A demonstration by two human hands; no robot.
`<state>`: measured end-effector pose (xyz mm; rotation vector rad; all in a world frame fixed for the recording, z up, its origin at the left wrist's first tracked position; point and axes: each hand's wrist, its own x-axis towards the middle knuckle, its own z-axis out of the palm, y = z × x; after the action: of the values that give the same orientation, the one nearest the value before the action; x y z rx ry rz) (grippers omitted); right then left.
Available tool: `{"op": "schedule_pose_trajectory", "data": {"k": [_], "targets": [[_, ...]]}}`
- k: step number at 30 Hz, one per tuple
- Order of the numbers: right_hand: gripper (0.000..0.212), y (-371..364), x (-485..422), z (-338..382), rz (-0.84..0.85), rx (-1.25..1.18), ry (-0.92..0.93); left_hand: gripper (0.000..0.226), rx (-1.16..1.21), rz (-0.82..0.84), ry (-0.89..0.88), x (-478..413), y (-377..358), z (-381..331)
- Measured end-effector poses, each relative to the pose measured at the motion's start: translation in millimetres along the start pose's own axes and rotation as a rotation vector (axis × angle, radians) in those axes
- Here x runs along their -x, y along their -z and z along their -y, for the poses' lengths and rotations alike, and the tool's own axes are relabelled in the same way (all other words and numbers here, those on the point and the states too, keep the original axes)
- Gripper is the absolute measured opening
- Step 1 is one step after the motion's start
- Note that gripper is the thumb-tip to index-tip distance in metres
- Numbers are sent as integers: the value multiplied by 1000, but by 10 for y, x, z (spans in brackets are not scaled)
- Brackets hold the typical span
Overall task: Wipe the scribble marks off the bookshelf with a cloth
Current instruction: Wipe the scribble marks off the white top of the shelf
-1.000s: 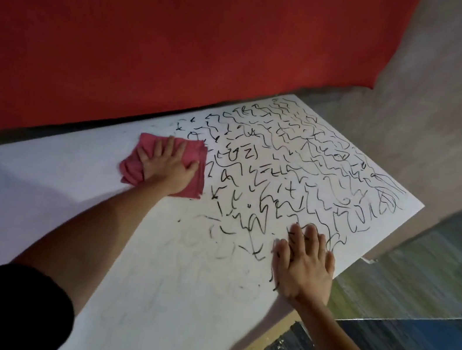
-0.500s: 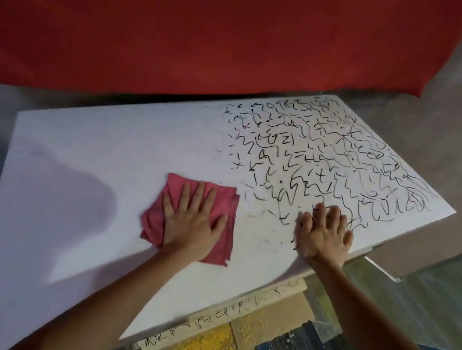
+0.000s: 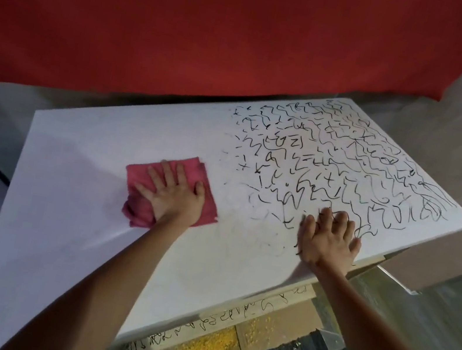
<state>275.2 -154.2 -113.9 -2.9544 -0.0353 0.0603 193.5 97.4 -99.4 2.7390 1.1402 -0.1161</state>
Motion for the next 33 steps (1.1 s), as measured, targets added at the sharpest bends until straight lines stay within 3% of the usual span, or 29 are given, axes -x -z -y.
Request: {"op": "schedule_pose_trajectory", "data": {"k": [5, 7, 9, 12, 15, 20, 22, 27, 30, 33], "targets": [[60, 10, 27, -18, 24, -5, 1, 72, -36, 29, -266, 587, -187, -520], [62, 32, 48, -27, 41, -9, 14, 87, -53, 42, -415, 943, -246, -327], [63, 37, 57, -28, 55, -12, 20, 86, -79, -1, -501, 1069, -292, 12], [63, 44, 58, -34, 64, -17, 18, 68, -44, -73, -402, 811, -192, 410], [61, 45, 54, -32, 59, -23, 11, 65, -48, -12, -215, 261, -39, 509], [61, 25, 21, -12, 34, -31, 0, 67, 16, -22, -32, -272, 3, 8], [61, 22, 19, -9, 27, -29, -1, 67, 18, 9, -44, -246, -42, -255], [61, 45, 60, -6, 36, -44, 14, 68, -51, 28, -329, 425, -172, -465], [61, 55, 67, -21, 55, -23, 24, 86, -62, -19, -553, 751, -255, -177], [61, 79, 73, 28, 61, -16, 40, 87, -42, -19, -614, 637, -244, -66]]}}
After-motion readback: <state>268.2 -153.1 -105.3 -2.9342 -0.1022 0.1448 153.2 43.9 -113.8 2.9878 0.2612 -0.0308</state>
